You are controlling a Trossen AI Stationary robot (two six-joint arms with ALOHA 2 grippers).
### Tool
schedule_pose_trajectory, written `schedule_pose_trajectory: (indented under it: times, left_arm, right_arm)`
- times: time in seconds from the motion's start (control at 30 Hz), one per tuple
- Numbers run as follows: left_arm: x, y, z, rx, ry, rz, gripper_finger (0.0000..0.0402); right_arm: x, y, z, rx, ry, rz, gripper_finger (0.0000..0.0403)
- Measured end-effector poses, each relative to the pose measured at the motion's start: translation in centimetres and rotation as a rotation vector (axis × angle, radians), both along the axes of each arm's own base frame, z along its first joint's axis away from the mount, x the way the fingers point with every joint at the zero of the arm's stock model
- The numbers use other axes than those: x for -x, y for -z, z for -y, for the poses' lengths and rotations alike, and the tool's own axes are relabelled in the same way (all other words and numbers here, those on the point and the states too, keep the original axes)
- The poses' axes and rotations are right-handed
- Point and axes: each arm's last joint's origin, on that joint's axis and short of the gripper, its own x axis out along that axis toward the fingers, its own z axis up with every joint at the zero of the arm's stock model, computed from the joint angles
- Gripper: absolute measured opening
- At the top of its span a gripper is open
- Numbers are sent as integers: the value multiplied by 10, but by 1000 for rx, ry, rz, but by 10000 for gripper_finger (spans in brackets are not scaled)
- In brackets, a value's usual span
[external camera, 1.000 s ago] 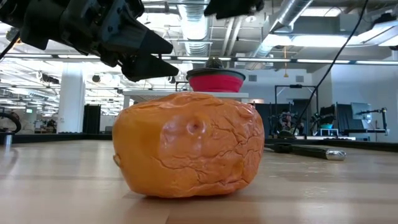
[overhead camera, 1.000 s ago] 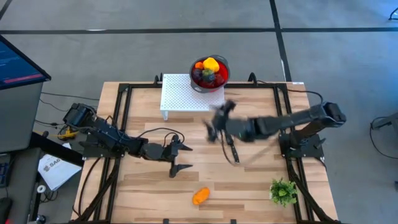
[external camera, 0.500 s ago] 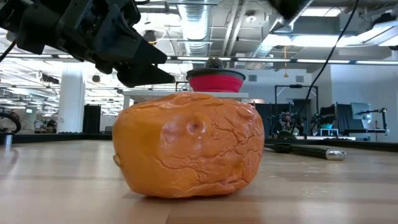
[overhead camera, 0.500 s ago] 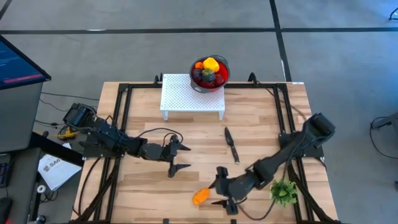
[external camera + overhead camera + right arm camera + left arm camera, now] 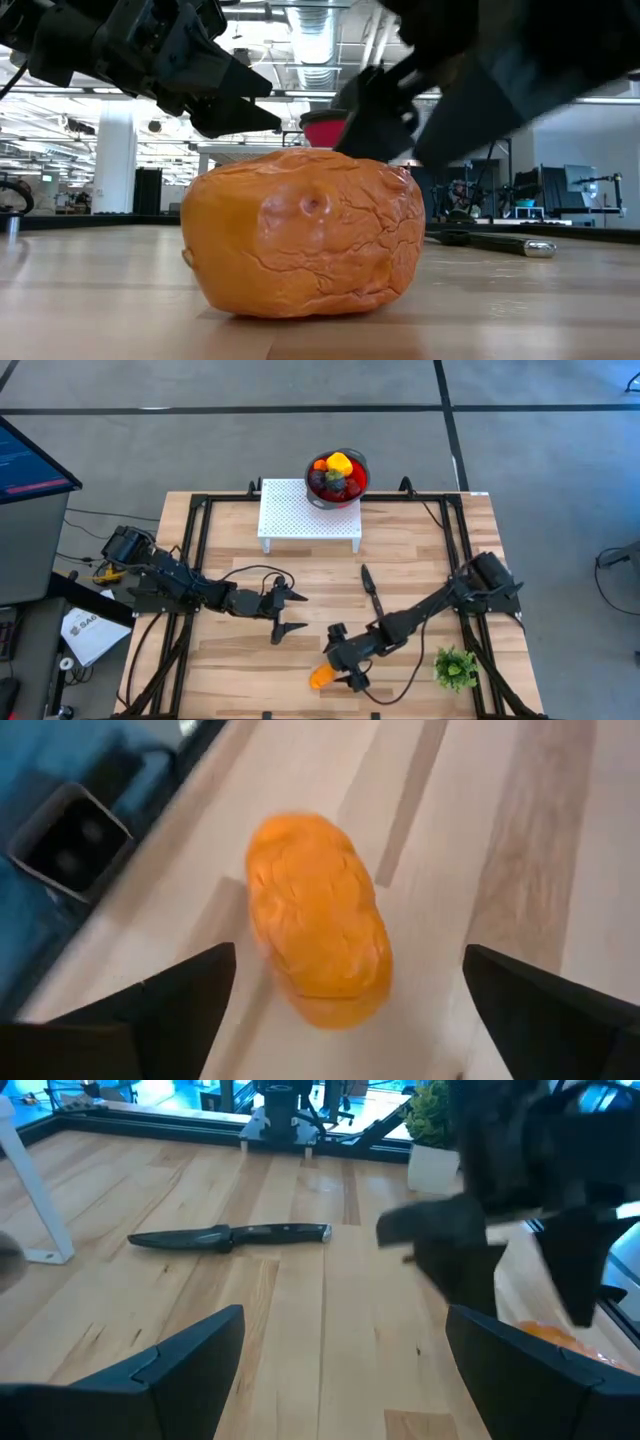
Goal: Pick & Place Fruit
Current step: Put the orange mango into the strainer bowl on the shelf
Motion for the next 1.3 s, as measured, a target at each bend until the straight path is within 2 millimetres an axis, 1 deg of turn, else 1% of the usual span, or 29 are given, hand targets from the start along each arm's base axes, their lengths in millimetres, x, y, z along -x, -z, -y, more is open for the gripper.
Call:
schedule_pose_trajectory:
  times: [0.17, 0.3, 0.37, 0.47, 0.63, 0.77, 0.8, 0.87, 0.93, 1.07, 1.17, 1.3]
  left_arm:
    - [0, 0, 0, 0, 0, 1, 341]
    - [0, 0, 0, 4, -1, 3, 341]
    - [0, -1, 0, 15, -3, 6, 341]
    - [0, -1, 0, 17, -3, 7, 341]
    - [0, -1, 0, 17, -3, 7, 341]
    - [0, -1, 0, 17, -3, 7, 341]
    - [0, -1, 0, 17, -3, 7, 341]
    - [0, -1, 0, 17, -3, 7, 341]
    - [0, -1, 0, 17, -3, 7, 341]
    - [0, -1, 0, 17, -3, 7, 341]
    - [0, -1, 0, 17, -3, 6, 341]
    - [0, -1, 0, 17, -3, 6, 341]
  right_arm:
    - [-10, 17, 5, 14, -75, 16, 383]
    - [-17, 31, 4, -20, -109, 27, 367]
    - [-16, 34, 3, -20, -115, 20, 354]
    - [-16, 32, 1, -41, -74, 23, 323]
    - [-16, 28, 1, -121, 22, -7, 257]
    - [-15, 28, -1, -148, 53, -29, 203]
    - [-13, 25, 0, -148, 56, -35, 192]
    - [-10, 16, 1, -151, 62, -43, 178]
    - [-5, -1, 4, -150, 71, -45, 176]
    - [13, -44, 17, -72, 153, -16, 199]
    - [32, -81, 32, 27, 266, 51, 212]
    - [57, -127, 66, 203, 518, 193, 207]
